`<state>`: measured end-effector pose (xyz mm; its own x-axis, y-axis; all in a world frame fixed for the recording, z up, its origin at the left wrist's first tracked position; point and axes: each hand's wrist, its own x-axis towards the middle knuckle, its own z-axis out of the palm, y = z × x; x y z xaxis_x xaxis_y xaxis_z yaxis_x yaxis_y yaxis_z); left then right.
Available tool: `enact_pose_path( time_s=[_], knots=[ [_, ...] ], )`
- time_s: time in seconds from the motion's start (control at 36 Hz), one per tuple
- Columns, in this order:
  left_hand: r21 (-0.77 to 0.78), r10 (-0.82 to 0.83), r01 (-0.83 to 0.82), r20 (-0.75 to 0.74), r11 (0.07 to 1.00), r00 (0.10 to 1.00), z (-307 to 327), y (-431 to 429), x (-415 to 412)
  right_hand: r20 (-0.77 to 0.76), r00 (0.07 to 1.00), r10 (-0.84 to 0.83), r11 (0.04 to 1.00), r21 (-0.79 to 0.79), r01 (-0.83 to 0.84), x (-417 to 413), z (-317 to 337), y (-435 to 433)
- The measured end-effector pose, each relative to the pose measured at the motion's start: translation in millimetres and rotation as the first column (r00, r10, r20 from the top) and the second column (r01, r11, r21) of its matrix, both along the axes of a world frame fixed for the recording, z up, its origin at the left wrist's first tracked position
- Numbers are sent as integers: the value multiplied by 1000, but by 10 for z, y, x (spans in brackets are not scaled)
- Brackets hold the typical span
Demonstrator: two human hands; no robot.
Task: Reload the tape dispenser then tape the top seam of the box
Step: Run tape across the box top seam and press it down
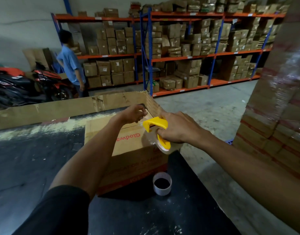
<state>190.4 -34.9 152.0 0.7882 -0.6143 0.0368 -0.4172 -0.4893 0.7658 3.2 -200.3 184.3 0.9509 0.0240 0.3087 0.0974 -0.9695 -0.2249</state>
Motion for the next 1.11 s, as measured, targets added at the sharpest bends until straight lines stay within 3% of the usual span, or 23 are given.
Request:
enact_pose_path(
  time_s=[0.33, 0.67, 1.11],
  knots=[
    [184, -24, -54, 394, 981, 919, -389, -95, 389, -23, 996, -82, 994, -73, 80, 379, -235, 146],
    [264, -103, -16, 432, 964, 896, -620, -175, 736, -137, 980, -144, 988, -78, 134, 818, -248, 218],
    [338, -168, 3, 458, 941, 873, -749, -130, 794, -354, 929, -109, 992, -103, 77, 1020, -61, 280]
  ],
)
